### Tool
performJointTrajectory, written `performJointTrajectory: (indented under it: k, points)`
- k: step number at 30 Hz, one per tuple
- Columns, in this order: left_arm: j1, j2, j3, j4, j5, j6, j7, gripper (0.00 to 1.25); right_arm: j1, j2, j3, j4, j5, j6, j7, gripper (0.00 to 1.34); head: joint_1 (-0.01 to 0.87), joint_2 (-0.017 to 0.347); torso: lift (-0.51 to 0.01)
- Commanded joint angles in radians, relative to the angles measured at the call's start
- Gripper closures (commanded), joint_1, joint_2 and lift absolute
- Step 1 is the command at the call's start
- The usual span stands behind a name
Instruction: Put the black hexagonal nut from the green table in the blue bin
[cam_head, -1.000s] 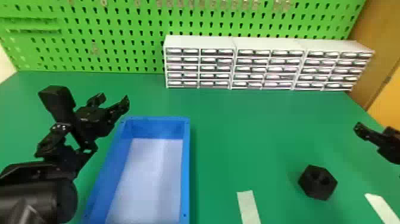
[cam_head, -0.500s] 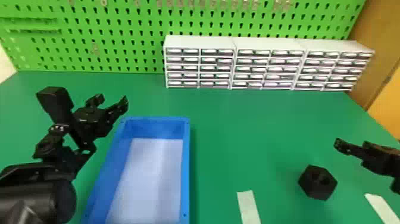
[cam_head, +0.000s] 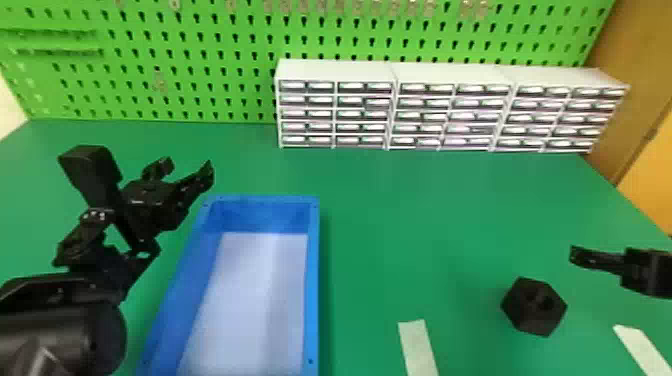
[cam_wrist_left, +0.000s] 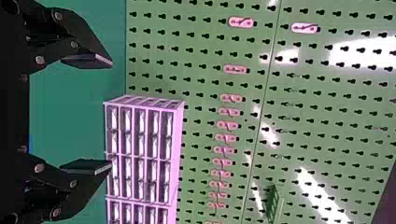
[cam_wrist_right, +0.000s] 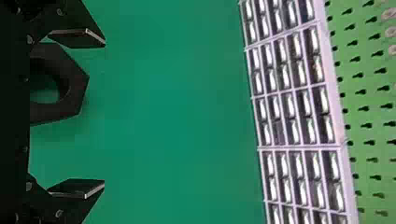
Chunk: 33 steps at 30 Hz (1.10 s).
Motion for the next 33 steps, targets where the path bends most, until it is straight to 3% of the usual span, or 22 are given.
performJointTrajectory:
  k: [1,8,18,33]
  points:
    - [0.000,0.000,0.003,0.000,0.000,0.000,0.000,0.49,-0.019,-0.010,0.011,-0.022,0.046,0.108,0.000,0.23,0.691,0.009,-0.097]
    - [0.000,0.000,0.003,0.000,0.003,0.000,0.000,0.49,-0.045,-0.022,0.037,-0.056,0.144,0.242,0.000,0.23,0.691,0.009,-0.097]
    - [-0.001,-0.001,0.003,0.000,0.003,0.000,0.000,0.49,-0.055,-0.042,0.023,-0.060,0.210,0.242,0.000,0.23,0.691,0.009,-0.097]
    - [-0.003,0.000,-0.002,0.000,0.003,0.000,0.000,0.49,-0.016,-0.013,-0.010,-0.045,0.182,0.242,0.000,0.23,0.691,0.009,-0.097]
